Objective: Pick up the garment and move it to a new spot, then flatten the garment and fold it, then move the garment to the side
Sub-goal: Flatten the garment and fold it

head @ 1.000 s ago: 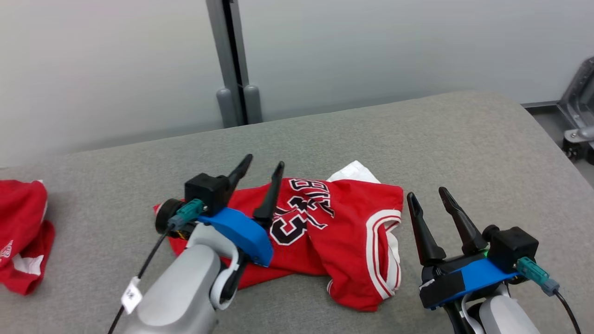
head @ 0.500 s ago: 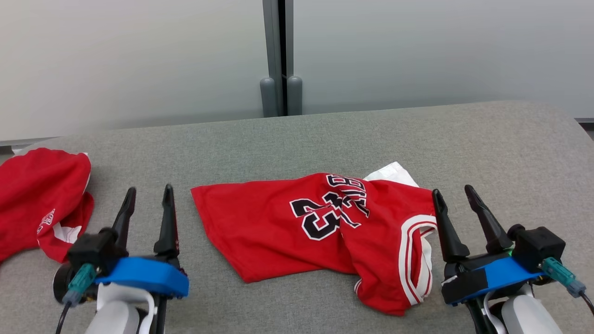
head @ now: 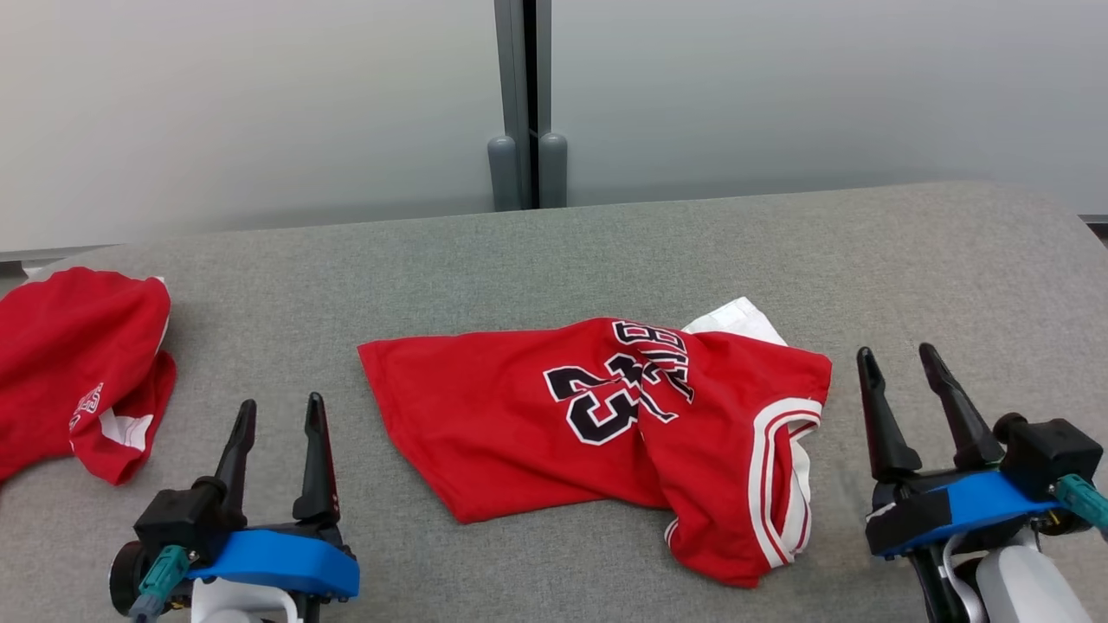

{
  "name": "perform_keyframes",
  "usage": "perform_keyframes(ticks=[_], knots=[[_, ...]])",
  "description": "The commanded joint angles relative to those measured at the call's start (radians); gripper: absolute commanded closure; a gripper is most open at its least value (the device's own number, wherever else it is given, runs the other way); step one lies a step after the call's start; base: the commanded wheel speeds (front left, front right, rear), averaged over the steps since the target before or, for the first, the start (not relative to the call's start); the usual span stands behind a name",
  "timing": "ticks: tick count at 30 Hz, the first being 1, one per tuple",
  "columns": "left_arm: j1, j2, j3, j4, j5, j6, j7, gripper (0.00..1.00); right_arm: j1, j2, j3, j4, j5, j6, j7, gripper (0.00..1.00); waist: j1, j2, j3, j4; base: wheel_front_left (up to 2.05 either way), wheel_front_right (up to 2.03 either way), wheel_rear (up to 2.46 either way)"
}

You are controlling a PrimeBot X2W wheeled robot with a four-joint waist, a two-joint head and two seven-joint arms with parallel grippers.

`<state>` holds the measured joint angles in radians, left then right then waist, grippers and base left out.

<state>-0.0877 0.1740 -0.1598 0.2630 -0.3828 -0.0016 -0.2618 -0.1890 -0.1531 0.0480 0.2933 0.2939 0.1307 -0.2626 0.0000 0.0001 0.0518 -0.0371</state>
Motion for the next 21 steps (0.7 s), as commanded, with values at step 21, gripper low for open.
perform_keyframes(ticks=[21], knots=[[-0.070, -0.051, 0.020, 0.098, 0.075, -0.075, -0.005, 0.00, -0.375, -0.079, 0.022, 0.701, 0.296, 0.000, 0.482, 0.00, 0.0000, -0.0001, 0.051, 0.126, 0.00, 0.00, 0.00]])
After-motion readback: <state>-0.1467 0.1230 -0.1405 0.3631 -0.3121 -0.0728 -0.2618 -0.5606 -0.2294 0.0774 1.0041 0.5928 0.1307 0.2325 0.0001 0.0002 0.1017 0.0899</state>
